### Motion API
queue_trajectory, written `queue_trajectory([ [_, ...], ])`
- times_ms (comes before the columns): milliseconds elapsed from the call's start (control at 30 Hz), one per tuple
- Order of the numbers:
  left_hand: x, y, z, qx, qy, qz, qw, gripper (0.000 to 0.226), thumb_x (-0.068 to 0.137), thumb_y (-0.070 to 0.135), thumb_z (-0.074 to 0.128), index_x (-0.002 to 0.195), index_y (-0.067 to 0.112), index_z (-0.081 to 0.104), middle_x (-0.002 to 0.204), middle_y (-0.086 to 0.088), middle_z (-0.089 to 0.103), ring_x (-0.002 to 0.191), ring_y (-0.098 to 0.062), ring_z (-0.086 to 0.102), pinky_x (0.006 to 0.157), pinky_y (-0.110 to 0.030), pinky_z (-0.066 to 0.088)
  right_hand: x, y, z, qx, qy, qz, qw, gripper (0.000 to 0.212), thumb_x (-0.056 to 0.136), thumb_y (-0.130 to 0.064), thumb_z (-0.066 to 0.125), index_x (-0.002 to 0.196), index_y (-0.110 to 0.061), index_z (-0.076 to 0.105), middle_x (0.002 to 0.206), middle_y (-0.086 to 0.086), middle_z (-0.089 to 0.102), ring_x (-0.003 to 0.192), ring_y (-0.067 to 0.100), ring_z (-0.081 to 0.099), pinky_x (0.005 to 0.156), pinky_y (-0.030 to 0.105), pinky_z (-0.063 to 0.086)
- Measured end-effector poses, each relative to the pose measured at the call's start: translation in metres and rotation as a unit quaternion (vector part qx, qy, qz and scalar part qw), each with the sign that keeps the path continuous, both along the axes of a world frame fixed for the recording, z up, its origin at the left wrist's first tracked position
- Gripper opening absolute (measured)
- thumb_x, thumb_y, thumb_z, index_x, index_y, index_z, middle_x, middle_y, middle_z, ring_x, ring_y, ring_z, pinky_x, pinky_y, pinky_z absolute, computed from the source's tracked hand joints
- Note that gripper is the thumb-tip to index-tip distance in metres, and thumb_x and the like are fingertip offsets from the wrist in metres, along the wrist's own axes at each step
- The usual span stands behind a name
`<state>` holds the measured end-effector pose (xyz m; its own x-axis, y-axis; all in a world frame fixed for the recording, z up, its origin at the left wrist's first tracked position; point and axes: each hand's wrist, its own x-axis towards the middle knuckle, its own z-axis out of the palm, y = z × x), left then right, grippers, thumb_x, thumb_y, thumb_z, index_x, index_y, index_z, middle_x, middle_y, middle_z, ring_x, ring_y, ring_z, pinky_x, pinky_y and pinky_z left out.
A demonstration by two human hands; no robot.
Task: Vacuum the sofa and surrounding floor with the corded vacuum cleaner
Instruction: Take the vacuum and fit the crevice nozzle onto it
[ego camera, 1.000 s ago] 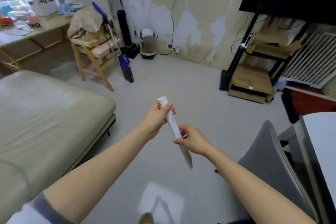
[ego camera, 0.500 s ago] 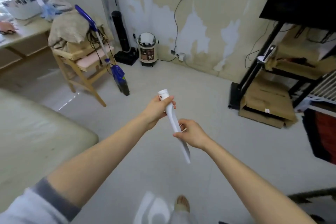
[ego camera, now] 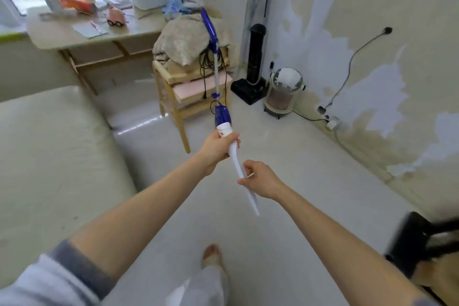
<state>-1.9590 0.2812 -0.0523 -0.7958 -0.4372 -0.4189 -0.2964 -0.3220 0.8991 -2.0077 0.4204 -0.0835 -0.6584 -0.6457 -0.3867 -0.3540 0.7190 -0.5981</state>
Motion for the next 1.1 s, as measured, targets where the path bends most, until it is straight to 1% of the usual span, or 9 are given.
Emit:
queue_trajectory([
  [133,-0.076,-0.056,-0.002,-0.021,-0.015,0.016,1.000,0.017,0.096,0.022,0.056,0.111,0.014,0.054,0.097,-0.008,0.063,0.092,-0.020,0.062,0.087,-0.035,0.054,-0.083,-0.061,-0.002,0.013,-0.011,0.029,0.999,0.017,0.089,-0.021,0.066,0.099,-0.017,0.052,0.100,0.002,0.056,0.085,0.019,0.054,0.074,0.026,0.041],
  [233,-0.121,-0.089,-0.004,-0.021,-0.019,0.035,0.999,0.005,0.097,0.023,0.055,0.100,0.021,0.054,0.099,-0.011,0.063,0.095,-0.024,0.061,0.090,-0.040,0.053,-0.140,-0.096,-0.003,0.027,-0.024,0.051,0.998,0.028,0.090,-0.022,0.065,0.115,-0.015,0.055,0.103,-0.001,0.054,0.088,0.017,0.054,0.075,0.026,0.041],
  [367,-0.189,-0.139,-0.024,0.006,-0.039,0.087,0.995,0.019,0.096,0.024,0.057,0.113,0.018,0.053,0.101,-0.008,0.066,0.092,-0.018,0.064,0.080,-0.029,0.055,-0.224,-0.147,-0.023,0.037,-0.044,0.099,0.993,0.024,0.089,-0.023,0.066,0.109,-0.014,0.057,0.101,0.001,0.057,0.087,0.017,0.057,0.073,0.026,0.044],
  [500,-0.251,-0.181,-0.060,0.014,-0.079,0.160,0.984,0.015,0.096,0.025,0.057,0.109,0.017,0.054,0.103,-0.010,0.066,0.097,-0.022,0.064,0.089,-0.036,0.054,-0.301,-0.194,-0.065,0.046,-0.078,0.147,0.985,0.016,0.088,-0.024,0.067,0.097,-0.014,0.059,0.088,-0.002,0.060,0.080,0.015,0.058,0.067,0.024,0.046],
  [600,-0.296,-0.216,-0.099,0.002,-0.104,0.236,0.966,0.031,0.095,0.026,0.057,0.120,0.009,0.054,0.098,-0.008,0.066,0.092,-0.019,0.063,0.093,-0.039,0.052,-0.372,-0.234,-0.113,0.095,-0.076,0.215,0.969,0.023,0.086,-0.027,0.070,0.100,-0.011,0.062,0.089,-0.002,0.061,0.084,0.017,0.060,0.072,0.027,0.049],
  [767,-0.339,-0.255,-0.167,-0.075,-0.216,0.268,0.936,0.023,0.095,0.030,0.057,0.108,0.010,0.057,0.092,-0.004,0.061,0.076,-0.012,0.054,0.065,-0.021,0.040,-0.477,-0.288,-0.187,0.186,-0.005,0.322,0.928,0.017,0.090,-0.027,0.062,0.100,-0.015,0.060,0.098,0.005,0.062,0.090,0.022,0.057,0.073,0.028,0.044],
  [833,-0.348,-0.261,-0.198,-0.091,-0.248,0.238,0.935,0.015,0.095,0.028,0.059,0.098,0.014,0.053,0.085,-0.003,0.058,0.071,-0.013,0.052,0.060,-0.019,0.040,-0.506,-0.311,-0.214,0.220,0.051,0.371,0.901,0.020,0.092,-0.024,0.057,0.106,-0.010,0.060,0.107,0.008,0.062,0.098,0.025,0.058,0.072,0.027,0.040],
  [967,-0.368,-0.275,-0.284,-0.089,-0.296,0.179,0.934,0.016,0.092,0.031,0.061,0.094,0.016,0.056,0.087,-0.005,0.065,0.082,-0.022,0.061,0.078,-0.033,0.047,-0.548,-0.362,-0.296,0.257,0.183,0.514,0.798,0.024,0.091,-0.010,0.051,0.114,-0.008,0.055,0.114,0.011,0.061,0.100,0.030,0.059,0.070,0.030,0.042],
  [1100,-0.381,-0.286,-0.374,-0.084,-0.331,0.166,0.925,0.019,0.091,0.034,0.060,0.091,0.017,0.054,0.089,-0.005,0.065,0.085,-0.024,0.062,0.077,-0.032,0.047,-0.570,-0.407,-0.375,0.230,0.335,0.637,0.655,0.040,0.089,-0.004,0.054,0.128,-0.010,0.051,0.125,0.009,0.056,0.116,0.028,0.052,0.101,0.034,0.034],
])
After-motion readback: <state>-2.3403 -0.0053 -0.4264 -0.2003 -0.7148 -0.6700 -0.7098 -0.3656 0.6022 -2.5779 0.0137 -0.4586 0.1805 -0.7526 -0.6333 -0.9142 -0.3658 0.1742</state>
